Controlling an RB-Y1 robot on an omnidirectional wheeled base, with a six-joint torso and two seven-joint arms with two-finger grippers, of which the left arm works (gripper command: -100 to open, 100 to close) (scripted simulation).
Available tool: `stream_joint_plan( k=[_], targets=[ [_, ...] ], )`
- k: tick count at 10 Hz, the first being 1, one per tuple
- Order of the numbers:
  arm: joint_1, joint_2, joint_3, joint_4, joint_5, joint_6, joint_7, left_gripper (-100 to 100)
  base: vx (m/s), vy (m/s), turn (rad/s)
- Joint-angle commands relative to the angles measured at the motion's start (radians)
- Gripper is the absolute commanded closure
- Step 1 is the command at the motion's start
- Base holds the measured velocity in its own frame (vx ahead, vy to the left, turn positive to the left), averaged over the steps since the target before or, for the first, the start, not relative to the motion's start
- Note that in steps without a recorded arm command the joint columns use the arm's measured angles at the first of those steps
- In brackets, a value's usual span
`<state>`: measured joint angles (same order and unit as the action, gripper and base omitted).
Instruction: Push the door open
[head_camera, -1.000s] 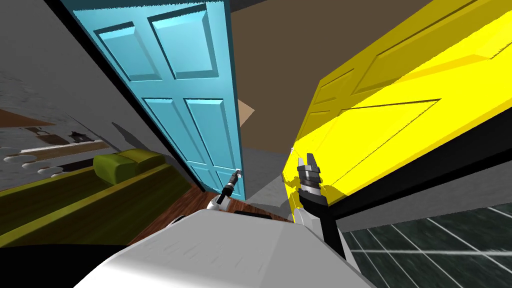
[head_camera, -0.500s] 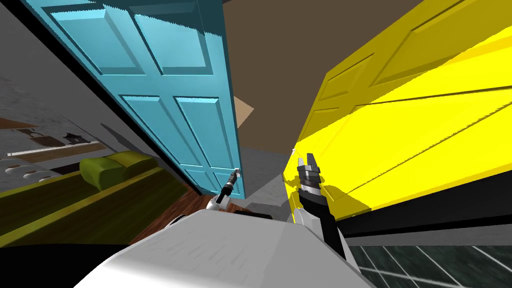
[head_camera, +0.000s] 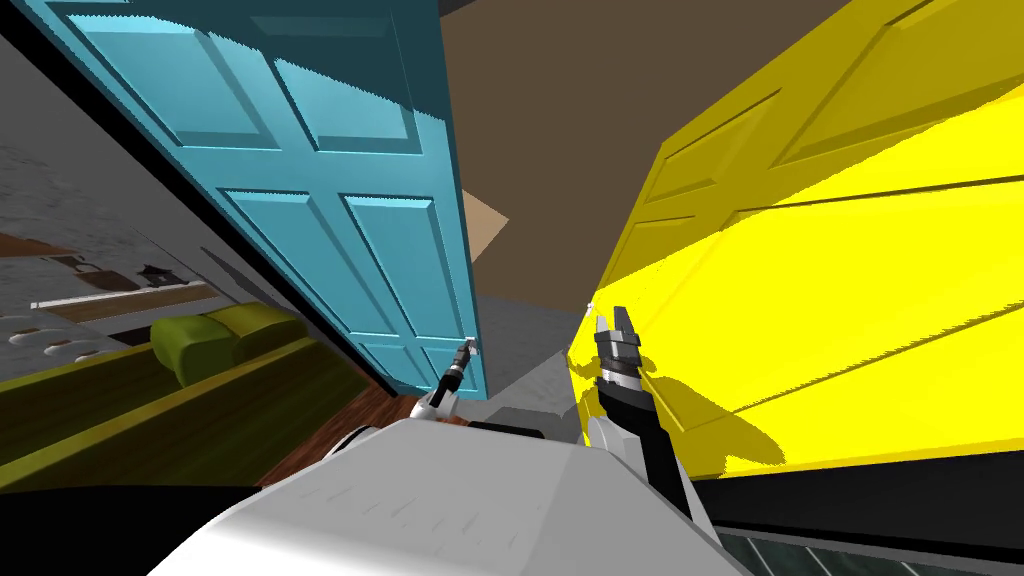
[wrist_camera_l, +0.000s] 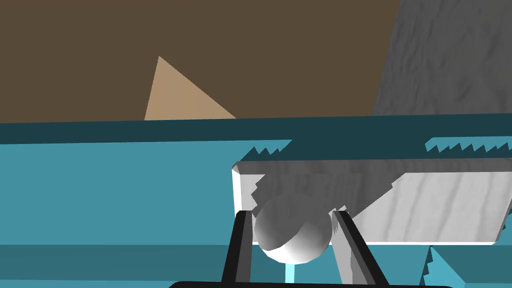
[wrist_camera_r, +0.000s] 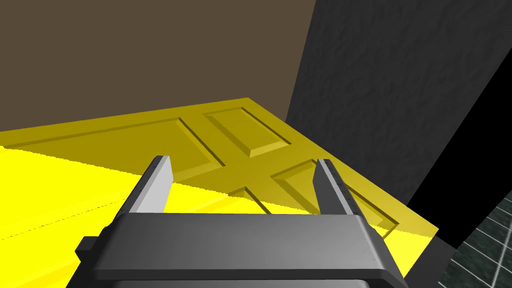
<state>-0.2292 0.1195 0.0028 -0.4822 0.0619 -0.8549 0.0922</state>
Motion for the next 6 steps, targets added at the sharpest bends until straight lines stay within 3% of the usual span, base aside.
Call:
stream_joint_plan(
  k=[1,2,3,6],
  targets=[
    [0.017,0.007,0.013,-0.041,0.006,0.017,-0.009,100,0.115,-0.032,0.012],
    [0.017,0.007,0.013,-0.041,0.006,0.017,-0.009,100,0.043,0.010,-0.014],
    [0.018,0.011,0.035,-0.039,0.018,0.017,-0.019,100,0.117,-0.047,0.055],
    [0.019,0.014,0.057,-0.037,0.031,0.017,-0.028,100,0.155,-0.082,0.042]
  ],
)
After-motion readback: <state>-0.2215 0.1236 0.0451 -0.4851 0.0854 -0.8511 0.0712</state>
